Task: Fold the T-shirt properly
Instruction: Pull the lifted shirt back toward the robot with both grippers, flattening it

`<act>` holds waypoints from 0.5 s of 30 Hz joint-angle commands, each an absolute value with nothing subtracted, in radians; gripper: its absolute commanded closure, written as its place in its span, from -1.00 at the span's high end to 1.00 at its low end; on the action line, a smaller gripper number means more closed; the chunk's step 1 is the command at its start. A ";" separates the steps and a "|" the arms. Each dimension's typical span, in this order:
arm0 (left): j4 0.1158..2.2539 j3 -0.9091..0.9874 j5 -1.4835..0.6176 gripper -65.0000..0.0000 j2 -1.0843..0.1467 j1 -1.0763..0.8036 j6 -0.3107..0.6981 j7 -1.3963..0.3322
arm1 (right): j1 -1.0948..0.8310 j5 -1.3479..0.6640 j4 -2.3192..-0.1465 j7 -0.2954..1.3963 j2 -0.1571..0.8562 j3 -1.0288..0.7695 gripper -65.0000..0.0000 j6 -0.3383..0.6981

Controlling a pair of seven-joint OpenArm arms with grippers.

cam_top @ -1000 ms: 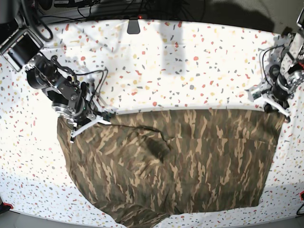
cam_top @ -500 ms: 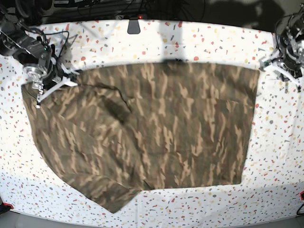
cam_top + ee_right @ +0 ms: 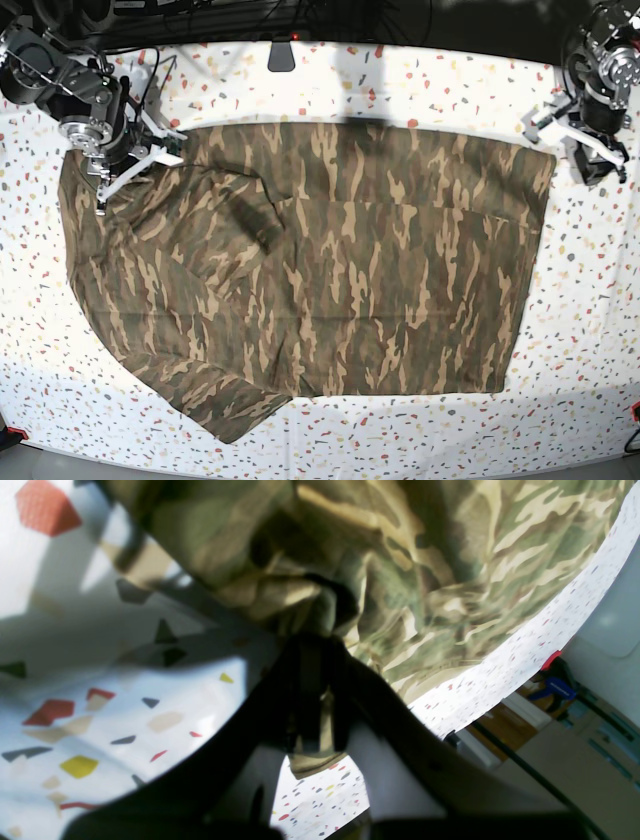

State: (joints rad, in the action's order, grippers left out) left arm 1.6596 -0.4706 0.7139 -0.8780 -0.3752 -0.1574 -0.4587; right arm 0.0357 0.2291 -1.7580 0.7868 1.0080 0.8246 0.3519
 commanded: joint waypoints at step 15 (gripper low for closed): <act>1.738 -0.461 0.724 -0.32 -0.894 -0.406 -0.032 -0.267 | 0.049 0.239 -1.770 0.786 1.028 0.812 -1.00 0.344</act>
State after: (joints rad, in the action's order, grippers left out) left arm 1.7306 -0.4702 0.7162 -0.8776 -0.4114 -0.0162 -0.2676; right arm 0.0357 0.2298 -1.7580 0.7860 1.0080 0.8246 0.3515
